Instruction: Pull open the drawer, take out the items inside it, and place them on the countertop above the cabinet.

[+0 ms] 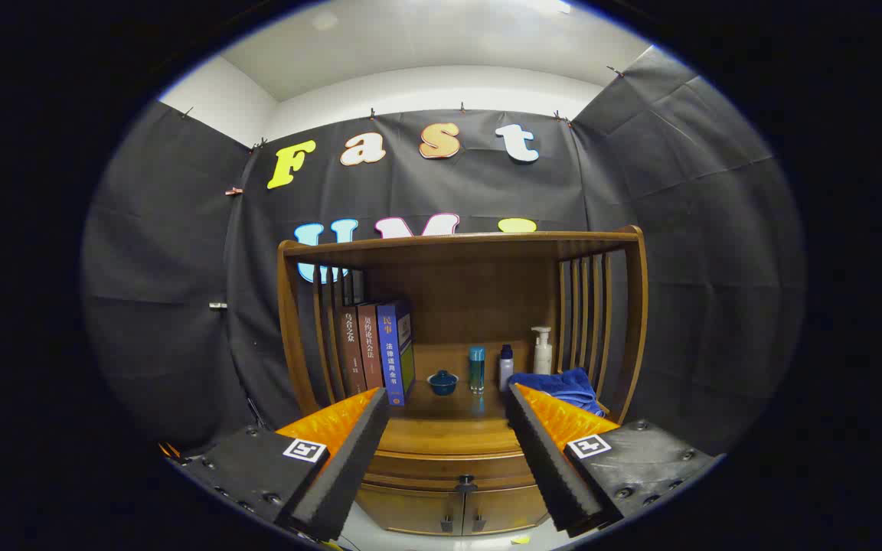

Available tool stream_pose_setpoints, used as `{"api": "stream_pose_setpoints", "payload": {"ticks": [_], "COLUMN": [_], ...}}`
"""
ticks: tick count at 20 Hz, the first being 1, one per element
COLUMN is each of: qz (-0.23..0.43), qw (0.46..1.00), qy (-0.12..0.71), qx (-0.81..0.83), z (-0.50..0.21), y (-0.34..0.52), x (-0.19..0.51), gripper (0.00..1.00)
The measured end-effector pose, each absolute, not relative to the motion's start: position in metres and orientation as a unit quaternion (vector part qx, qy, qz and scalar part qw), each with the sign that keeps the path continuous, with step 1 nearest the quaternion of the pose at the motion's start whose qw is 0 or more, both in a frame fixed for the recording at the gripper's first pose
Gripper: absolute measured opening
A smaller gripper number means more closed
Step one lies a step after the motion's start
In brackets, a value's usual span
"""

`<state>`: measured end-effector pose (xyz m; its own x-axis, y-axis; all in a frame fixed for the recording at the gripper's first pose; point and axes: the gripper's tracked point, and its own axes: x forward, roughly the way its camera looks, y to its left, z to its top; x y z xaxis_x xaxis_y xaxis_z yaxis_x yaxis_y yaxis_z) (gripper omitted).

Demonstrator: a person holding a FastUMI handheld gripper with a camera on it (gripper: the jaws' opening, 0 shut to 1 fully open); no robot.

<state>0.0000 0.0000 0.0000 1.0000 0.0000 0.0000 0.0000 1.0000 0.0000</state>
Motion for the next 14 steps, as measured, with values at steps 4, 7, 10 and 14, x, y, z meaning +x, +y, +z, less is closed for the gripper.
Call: {"api": "stream_pose_setpoints", "payload": {"ticks": [4,7,10,14], "qz": [-0.001,-0.005,-0.006,-0.008], "qw": [1.000,1.000,1.000,1.000], "qy": [-0.001,-0.007,-0.014,-0.017], "qx": [-0.009,-0.004,-0.006,-0.010], "z": [-0.001,0.003,0.007,0.009], "y": [0.000,-0.001,-0.001,-0.003], "x": [0.000,0.001,0.001,0.000], "gripper": [0.98,0.98,0.98,0.98]}}
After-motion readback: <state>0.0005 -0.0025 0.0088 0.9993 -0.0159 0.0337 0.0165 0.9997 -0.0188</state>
